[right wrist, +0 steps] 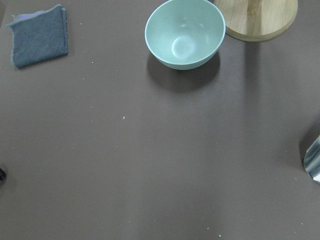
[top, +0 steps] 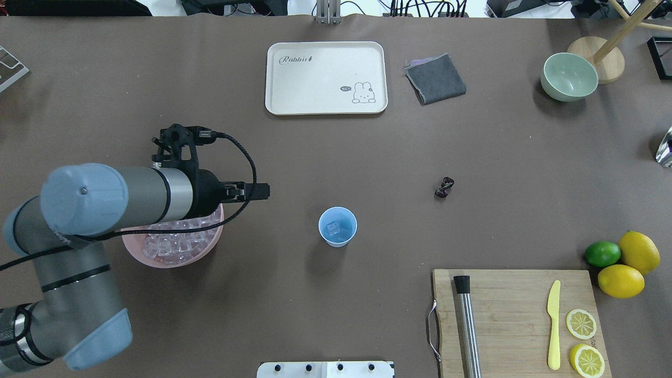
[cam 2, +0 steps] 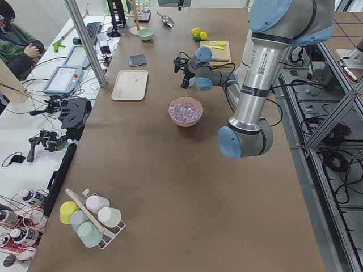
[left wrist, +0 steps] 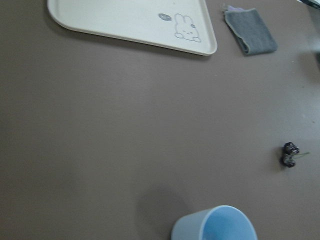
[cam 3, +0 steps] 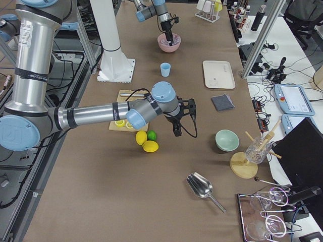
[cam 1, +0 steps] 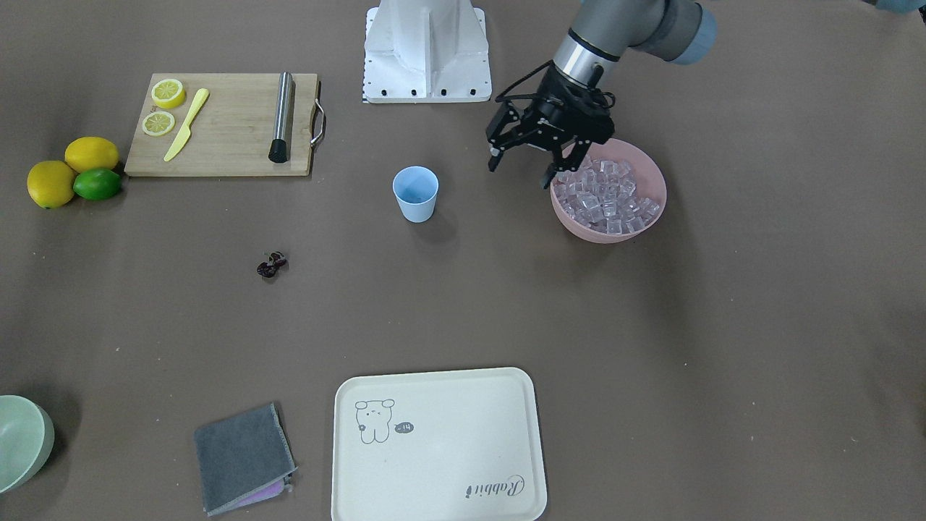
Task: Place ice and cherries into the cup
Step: 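Return the left gripper over the pink bowl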
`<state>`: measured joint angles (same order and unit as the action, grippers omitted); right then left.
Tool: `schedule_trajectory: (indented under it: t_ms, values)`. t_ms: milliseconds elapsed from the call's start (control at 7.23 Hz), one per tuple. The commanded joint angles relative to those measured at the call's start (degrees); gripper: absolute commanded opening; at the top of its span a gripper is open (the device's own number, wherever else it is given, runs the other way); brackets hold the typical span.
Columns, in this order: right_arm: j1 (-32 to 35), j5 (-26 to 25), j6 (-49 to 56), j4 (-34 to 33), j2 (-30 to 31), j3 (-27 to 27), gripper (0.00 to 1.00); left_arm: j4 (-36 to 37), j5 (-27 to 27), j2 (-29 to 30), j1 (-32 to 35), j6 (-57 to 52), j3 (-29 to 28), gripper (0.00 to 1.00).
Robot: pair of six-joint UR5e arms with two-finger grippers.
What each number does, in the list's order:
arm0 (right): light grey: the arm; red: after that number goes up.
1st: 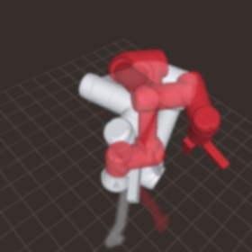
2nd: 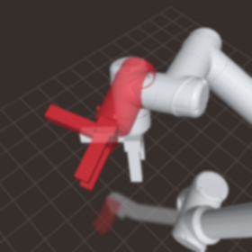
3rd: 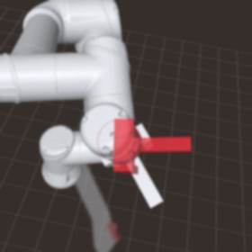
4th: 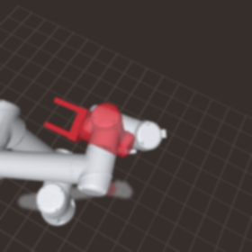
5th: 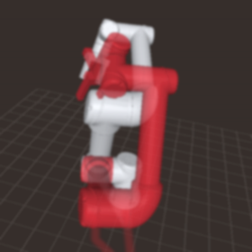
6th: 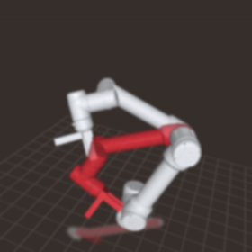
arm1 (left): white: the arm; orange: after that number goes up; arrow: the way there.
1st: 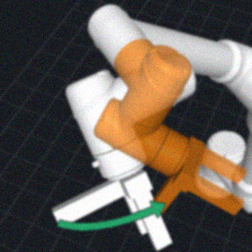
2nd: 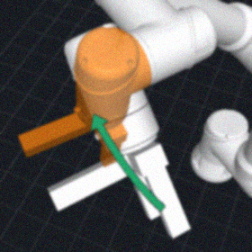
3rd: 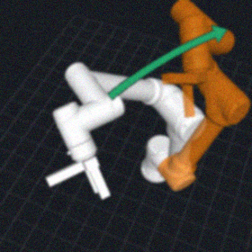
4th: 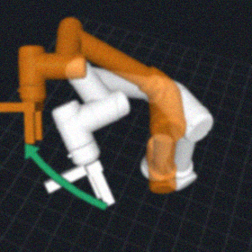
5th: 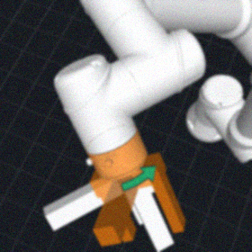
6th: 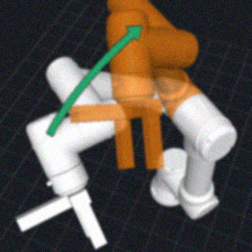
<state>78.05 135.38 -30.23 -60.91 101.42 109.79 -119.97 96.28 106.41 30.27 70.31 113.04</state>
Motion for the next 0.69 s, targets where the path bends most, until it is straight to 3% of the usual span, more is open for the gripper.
schedule_trajectory:
  t_ms: [0, 277, 553]
  values:
    - [0.1, 0.0, -0.1, 0.0, 0.0, 0.0, 1.0, 0.1, 1.3, -6.5, 4.9, -7.8, 0.3, 0.97]
    - [0.0, 0.1, -0.1, 0.0, 0.0, 0.0, 1.0, 2.1, 0.6, -8.5, 5.7, -12.8, -0.1, 0.66]
    - [0.0, 0.1, 0.0, 0.0, 0.0, 0.0, 1.0, 3.9, -0.4, -8.2, 5.1, -12.8, -0.3, 0.65]
